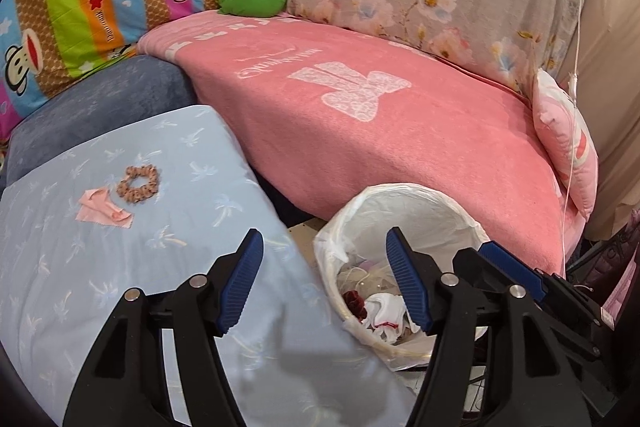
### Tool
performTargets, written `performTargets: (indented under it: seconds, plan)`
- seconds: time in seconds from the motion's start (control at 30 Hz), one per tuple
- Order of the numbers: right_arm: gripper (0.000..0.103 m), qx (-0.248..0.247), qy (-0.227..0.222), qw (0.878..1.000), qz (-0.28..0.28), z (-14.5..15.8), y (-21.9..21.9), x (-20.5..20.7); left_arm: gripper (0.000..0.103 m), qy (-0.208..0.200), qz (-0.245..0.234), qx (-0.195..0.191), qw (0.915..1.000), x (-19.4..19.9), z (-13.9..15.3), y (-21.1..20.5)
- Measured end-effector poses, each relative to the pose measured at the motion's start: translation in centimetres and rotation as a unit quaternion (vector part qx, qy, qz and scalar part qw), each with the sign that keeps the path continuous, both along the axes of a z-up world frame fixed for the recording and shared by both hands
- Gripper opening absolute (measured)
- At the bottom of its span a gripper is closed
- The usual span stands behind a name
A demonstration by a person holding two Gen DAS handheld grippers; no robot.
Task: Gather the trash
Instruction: 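Open both tools over the wastebasket to drop the scrunchie and cloth, then move both open tools back over the pink cloth and beaded hair tie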
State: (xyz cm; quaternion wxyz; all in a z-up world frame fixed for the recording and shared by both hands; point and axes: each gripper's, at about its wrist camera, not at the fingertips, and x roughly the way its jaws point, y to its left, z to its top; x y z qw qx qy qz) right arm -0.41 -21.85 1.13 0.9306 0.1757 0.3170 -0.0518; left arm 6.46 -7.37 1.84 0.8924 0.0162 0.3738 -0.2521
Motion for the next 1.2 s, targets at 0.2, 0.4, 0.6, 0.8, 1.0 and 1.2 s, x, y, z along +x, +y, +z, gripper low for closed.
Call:
performTargets:
  seconds: [0.2,0.4,0.6,0.8,1.0,1.2]
  plan:
    - [0.03,-0.005,0.007,1.0,0.029,-0.2,2.7,1.1,0.061,-0.002,0.027,-0.004,0.9996,0.4,0.1,2.7]
    - [0.034,-0.011,0.013,0.998,0.054,-0.4,5.6,2.1,0.061,0.003,0.051,-0.008,0.9987,1.1,-0.3,5.3]
    - [0.035,-0.017,0.022,0.997,0.075,-0.7,8.0,3.2,0.061,0.008,0.07,-0.013,0.9975,1.6,-0.8,7.5]
    - [0.035,-0.02,0.033,0.995,0.094,-1.3,10.3,4.7,0.065,0.019,0.098,-0.018,0.9949,2.5,-1.6,10.3]
    - [0.036,-0.014,0.047,0.993,0.111,-2.4,12.4,6.8,0.068,0.035,0.133,-0.015,0.9904,3.7,-3.0,13.7]
    - [0.036,-0.012,0.062,0.99,0.128,-3.7,14.5,10.1,0.079,0.05,0.18,-0.007,0.9824,5.9,-4.6,17.6]
